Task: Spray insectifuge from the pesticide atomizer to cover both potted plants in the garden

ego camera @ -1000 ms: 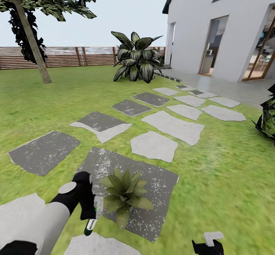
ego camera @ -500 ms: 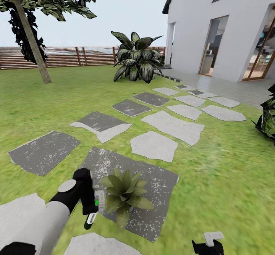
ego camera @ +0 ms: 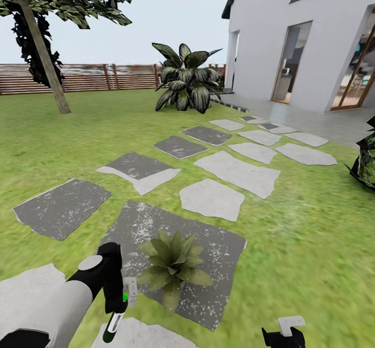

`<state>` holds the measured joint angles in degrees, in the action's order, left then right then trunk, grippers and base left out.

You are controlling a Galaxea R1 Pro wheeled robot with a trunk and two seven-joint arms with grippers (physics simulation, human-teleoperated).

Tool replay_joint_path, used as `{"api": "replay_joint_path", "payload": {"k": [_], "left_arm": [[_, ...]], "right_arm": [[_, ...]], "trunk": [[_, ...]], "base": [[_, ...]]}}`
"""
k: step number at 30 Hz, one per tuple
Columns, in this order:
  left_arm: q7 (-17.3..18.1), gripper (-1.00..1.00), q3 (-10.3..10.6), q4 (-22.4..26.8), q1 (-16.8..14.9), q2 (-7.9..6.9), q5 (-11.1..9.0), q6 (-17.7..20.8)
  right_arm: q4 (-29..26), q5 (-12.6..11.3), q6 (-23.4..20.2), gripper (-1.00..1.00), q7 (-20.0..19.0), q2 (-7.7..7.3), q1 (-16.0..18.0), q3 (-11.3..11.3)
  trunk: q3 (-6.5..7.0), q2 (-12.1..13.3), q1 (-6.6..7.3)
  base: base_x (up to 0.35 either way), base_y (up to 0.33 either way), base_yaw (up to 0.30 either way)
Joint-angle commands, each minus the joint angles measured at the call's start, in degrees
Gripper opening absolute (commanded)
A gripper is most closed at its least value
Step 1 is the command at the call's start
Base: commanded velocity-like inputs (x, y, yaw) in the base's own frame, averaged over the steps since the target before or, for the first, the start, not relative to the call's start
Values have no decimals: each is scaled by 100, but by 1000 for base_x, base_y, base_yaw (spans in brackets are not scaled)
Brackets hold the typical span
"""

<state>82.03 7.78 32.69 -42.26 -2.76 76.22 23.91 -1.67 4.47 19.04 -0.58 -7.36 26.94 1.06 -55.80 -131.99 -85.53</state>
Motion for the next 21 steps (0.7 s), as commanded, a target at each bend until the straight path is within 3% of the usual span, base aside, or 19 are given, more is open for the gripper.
{"api": "replay_joint_path", "payload": {"k": [1, 11, 18, 21], "left_arm": [[18, -100, 33, 5, -1, -6, -1, 48], [6, -100, 75, 6, -1, 40, -5, 1], [11, -100, 820, 153, -51, 185, 0, -520], [29, -100, 905, 179, -78, 209, -15, -925]], "right_arm": [[7, 46, 20, 100, -3, -2, 4, 17], [6, 46, 21, 100, -3, -2, 4, 17], [6, 46, 21, 100, -3, -2, 4, 17], [7, 49, 21, 100, -3, -2, 4, 17]], "trunk": [[-5, -2, 1], [-5, -2, 1], [-5, -2, 1], [-5, -2, 1]], "base": [[0, 142, 0], [0, 18, 0], [0, 0, 0], [0, 0, 0]]}}
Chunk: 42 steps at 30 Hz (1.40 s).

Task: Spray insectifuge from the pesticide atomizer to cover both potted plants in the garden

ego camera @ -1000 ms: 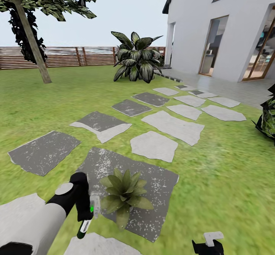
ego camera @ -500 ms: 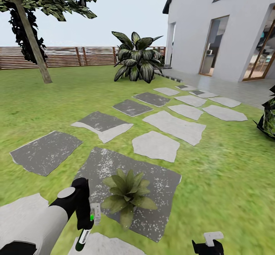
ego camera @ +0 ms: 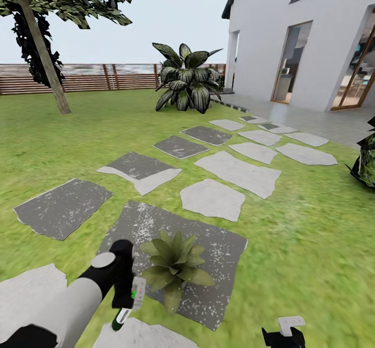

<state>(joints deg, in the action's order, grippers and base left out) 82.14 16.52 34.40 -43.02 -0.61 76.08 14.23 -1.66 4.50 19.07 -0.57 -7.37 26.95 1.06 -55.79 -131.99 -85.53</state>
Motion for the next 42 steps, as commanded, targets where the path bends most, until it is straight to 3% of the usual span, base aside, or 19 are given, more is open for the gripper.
{"api": "replay_joint_path", "payload": {"k": [1, 5, 7, 11, 15, 20, 23, 25, 29, 31, 35, 37, 38, 40, 42], "left_arm": [[33, -100, 31, 10, -12, -4, -12, -118], [71, -100, -20, -1, -134, -51, -95, -796], [82, -100, -142, -22, -246, -67, -252, -1096], [264, -100, -296, -63, -358, -70, -456, -1378], [436, -100, -314, -58, -346, -77, -459, -1373], [406, -100, -316, -11, -369, -82, -409, -1229], [388, -100, -300, -3, -381, -99, -359, -477], [387, -100, -293, 2, -387, -90, -166, -98], [416, -100, -292, 15, -394, 18, 522, 354], [445, -100, -287, 63, -466, 168, 958, 774], [624, -100, -268, 108, -625, 408, 1425, 972], [714, -100, -252, 111, -645, 681, 1964, 1151], [742, -100, -258, 80, -636, 765, 2398, 1337], [749, -100, -258, 57, -608, 762, 2589, 1404], [747, -100, -256, 45, -581, 745, 2653, 1431]], "right_arm": [[6, 46, 18, 100, -5, -2, 3, 17], [7, 49, 18, 100, -5, -2, 3, 17], [7, 51, 18, 100, -5, -2, 3, 17], [7, 51, 18, 100, -5, -2, 3, 17], [7, 51, 18, 100, -5, -2, 3, 17], [7, 50, 18, 100, -6, -2, -2, 13], [7, 51, 18, 100, -6, -2, -5, 16], [7, 51, 18, 100, -8, -2, -5, 15], [7, 51, 18, 100, -11, -2, -6, 12], [7, 51, 18, 100, -12, -2, -6, 12], [7, 51, 18, 100, -13, -2, -5, 9], [7, 51, 18, 100, -12, -2, -5, 11], [7, 51, 18, 100, -13, -2, -7, 12], [7, 51, 18, 100, -13, -2, -6, 11], [7, 51, 18, 100, -13, -2, -8, 10]], "trunk": [[-5, -2, 1], [-5, -2, 1], [-5, -2, 1], [-5, -2, 1], [-5, -2, 1], [-5, -2, 1], [-5, -2, 1], [-5, -2, 1], [-5, -2, 1], [-5, -2, 1], [-5, -2, 1], [-5, -2, 1], [-5, -2, 1], [-5, -2, 1], [-5, -2, 1]], "base": [[0, 0, 0], [0, 0, 0], [0, 0, 0], [0, 0, 0], [0, 0, 0], [0, 0, 0], [0, 0, 0], [0, 0, 0], [0, 0, 0], [0, 0, 0], [0, 0, 0], [0, 0, 0], [0, 0, 0], [0, 0, 0], [0, 0, 0]]}}
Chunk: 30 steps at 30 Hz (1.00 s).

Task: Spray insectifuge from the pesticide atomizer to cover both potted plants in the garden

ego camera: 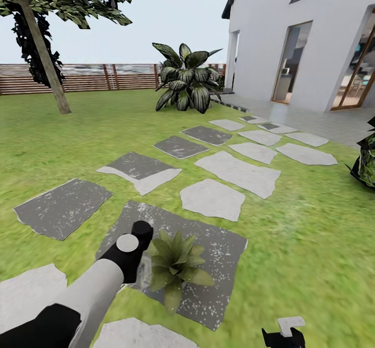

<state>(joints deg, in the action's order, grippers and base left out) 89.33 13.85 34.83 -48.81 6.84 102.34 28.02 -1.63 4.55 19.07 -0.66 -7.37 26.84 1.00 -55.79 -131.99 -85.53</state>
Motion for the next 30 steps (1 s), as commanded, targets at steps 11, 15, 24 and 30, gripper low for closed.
{"api": "replay_joint_path", "payload": {"k": [11, 15, 24, 30], "left_arm": [[-153, -100, -654, -15, 55, -707, -519, 16], [-478, -100, -818, -63, 55, -718, -649, 3], [-531, -100, -861, -272, 342, -676, -710, 17], [-1001, -100, -1195, -245, 448, -676, -849, 21]], "right_arm": [[5, 46, 17, 100, -5, -2, 2, 18], [5, 46, 17, 100, -5, -2, -2, 15], [5, 45, 17, 100, -2, -2, -3, 17], [-4, 30, 25, 100, 11, -2, -3, 22]], "trunk": [[-5, -2, 1], [-5, -2, 1], [-5, -2, 1], [-5, -2, 1]], "base": [[0, 0, 0], [0, 0, 0], [0, 0, 0], [0, 0, 0]]}}
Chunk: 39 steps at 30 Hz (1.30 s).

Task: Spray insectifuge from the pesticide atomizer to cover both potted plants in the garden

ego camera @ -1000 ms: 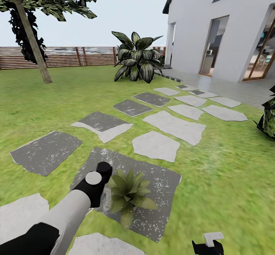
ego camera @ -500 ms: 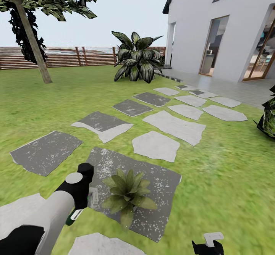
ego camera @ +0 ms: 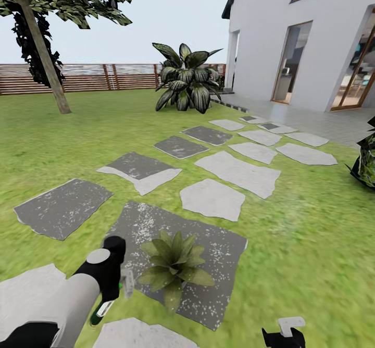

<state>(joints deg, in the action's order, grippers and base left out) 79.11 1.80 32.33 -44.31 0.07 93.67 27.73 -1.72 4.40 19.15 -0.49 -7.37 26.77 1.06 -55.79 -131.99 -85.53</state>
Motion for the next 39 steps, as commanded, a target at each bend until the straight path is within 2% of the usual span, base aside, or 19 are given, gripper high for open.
{"api": "replay_joint_path", "payload": {"k": [1, 5, 12, 20, 26, 29, 33, 35, 37, 38, 39], "left_arm": [[-71, -100, -57, 20, 0, 1, 1, 58], [-163, -100, -218, 69, -4, 1, -15, 75], [-167, -100, -235, 80, -12, 2, -16, 85], [-163, -100, -282, 80, -20, 1, -16, 84], [-168, -100, -563, 85, -65, 1, -16, 89], [-175, -100, -784, 82, -93, 1, -16, 95], [-155, -100, -824, 83, -96, -131, -16, 182], [-144, -100, -837, 81, -72, -170, -23, 195], [-147, -100, -845, 81, -41, -173, -72, 191], [-158, -100, -847, 81, -29, -175, -182, 186], [-188, -100, -846, 82, -22, -186, -432, 183]], "right_arm": [[5, 44, 14, 100, -4, -2, 3, 17], [5, 37, 11, 100, -4, -2, 3, 18], [5, 37, 10, 100, -4, -2, 3, 18], [5, 41, 10, 100, -4, -2, 3, 18], [5, 43, 10, 100, -4, -2, 3, 18], [5, 43, 10, 100, -4, -2, 3, 18], [5, 43, 10, 100, -4, -2, 3, 18], [5, 43, 10, 100, -4, -2, 3, 18], [5, 43, 10, 100, -7, -2, 3, 18], [5, 43, 10, 100, -9, -2, 3, 18], [5, 43, 10, 100, -11, -2, 3, 18]], "trunk": [[-5, -2, 1], [-18, -2, 1], [-80, -2, 1], [-296, -323, -175], [-459, -564, -306], [-541, -684, -372], [-648, -844, -460], [-660, -844, -460], [-664, -844, -460], [-664, -844, -460], [-665, -844, -460]], "base": [[0, 0, 0], [0, 0, 0], [0, 0, 0], [0, 0, 0], [0, 0, 0], [0, 0, 0], [0, 0, 0], [0, 0, 0], [0, 0, 0], [0, 0, 0], [0, 0, 0]]}}
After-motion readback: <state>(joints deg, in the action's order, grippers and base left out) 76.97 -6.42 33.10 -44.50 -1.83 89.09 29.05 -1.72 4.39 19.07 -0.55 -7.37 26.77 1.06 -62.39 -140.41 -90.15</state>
